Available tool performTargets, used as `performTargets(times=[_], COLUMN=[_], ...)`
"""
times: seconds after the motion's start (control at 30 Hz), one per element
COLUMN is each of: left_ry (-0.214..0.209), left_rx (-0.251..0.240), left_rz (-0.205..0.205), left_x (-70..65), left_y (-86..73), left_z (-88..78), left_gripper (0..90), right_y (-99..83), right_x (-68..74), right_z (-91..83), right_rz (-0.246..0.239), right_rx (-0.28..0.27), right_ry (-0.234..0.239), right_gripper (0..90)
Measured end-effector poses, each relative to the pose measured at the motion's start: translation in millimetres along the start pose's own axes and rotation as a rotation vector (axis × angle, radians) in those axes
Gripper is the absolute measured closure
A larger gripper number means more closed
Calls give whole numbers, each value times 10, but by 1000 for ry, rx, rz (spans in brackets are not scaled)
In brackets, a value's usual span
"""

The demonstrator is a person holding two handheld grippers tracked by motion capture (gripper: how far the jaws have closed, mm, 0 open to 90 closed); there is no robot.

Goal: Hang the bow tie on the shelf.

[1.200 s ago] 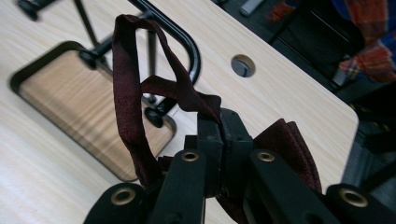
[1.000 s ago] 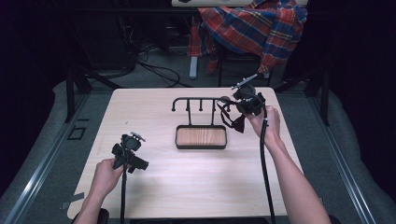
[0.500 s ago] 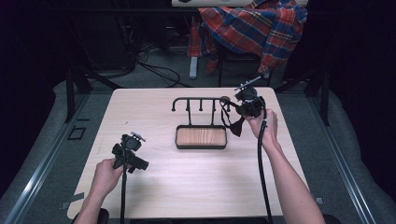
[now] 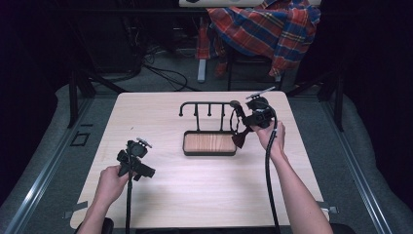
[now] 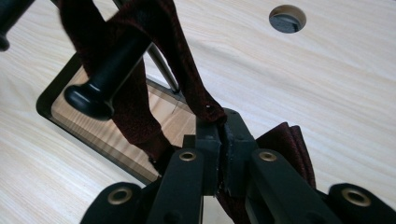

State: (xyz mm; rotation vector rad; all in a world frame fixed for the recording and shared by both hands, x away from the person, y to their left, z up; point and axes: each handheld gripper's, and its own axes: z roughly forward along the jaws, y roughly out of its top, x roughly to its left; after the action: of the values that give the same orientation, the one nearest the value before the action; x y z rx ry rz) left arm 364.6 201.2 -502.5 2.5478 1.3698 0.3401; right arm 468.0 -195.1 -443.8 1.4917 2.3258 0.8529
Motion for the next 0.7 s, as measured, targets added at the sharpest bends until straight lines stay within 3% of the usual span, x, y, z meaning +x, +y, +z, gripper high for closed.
performTargets(times=[0.3,0.7], left_ry=[-1,0], left_rx=[1,1], left_rz=[0,-1], left_x=[0,-3], left_y=[0,0], left_z=[2,5], left_gripper=[153,153], right_y=[-64,-109], right_x=[-11,-2], right_z=[90,84], right_rz=[38,13], right_rx=[20,23], right_ry=[35,68], right_gripper=[846,777])
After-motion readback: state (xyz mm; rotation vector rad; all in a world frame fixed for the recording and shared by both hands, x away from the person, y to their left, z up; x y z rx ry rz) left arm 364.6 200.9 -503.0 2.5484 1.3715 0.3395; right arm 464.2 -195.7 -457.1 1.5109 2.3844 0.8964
